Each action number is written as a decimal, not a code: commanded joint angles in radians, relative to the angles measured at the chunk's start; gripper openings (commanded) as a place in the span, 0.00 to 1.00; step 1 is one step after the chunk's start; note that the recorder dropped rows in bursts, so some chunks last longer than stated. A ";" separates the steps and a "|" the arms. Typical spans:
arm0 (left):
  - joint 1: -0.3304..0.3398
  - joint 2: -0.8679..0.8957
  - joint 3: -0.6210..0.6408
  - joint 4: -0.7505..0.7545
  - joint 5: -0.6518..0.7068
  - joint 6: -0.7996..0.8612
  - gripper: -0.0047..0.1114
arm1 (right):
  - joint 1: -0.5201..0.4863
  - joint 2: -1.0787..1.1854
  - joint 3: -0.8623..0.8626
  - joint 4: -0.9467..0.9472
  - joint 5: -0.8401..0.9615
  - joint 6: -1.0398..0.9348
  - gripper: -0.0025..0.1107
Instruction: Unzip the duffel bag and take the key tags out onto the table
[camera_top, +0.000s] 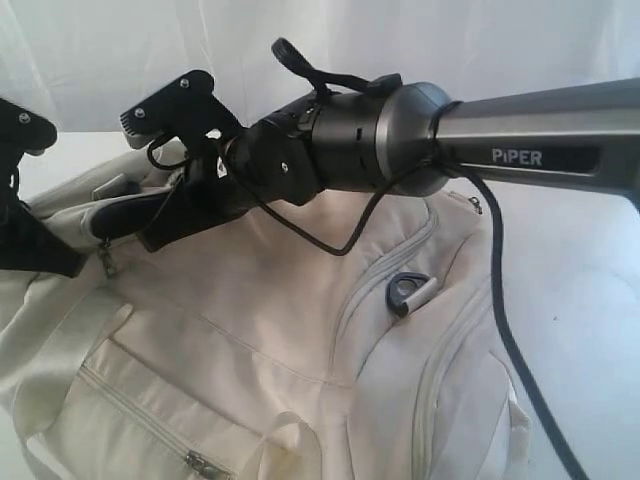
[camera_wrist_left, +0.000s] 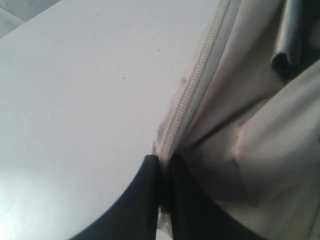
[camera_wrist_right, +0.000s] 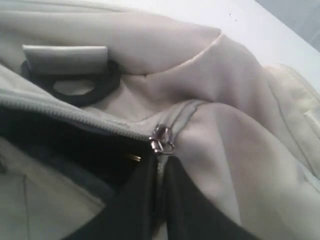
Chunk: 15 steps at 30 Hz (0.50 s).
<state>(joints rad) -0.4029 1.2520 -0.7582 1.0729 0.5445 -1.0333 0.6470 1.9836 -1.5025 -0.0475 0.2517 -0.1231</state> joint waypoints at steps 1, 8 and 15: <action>0.020 -0.045 0.036 0.053 0.357 -0.075 0.04 | -0.101 -0.017 0.004 -0.060 0.038 0.002 0.02; 0.020 -0.159 0.070 0.063 0.355 -0.100 0.04 | -0.218 -0.017 0.004 -0.060 0.018 0.076 0.02; 0.020 -0.187 0.070 0.057 0.247 -0.091 0.04 | -0.235 -0.040 0.004 -0.056 0.051 0.099 0.02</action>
<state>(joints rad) -0.4195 1.1008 -0.7098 1.1106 0.4598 -1.1328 0.5225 1.9572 -1.5025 0.0247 0.2566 -0.0112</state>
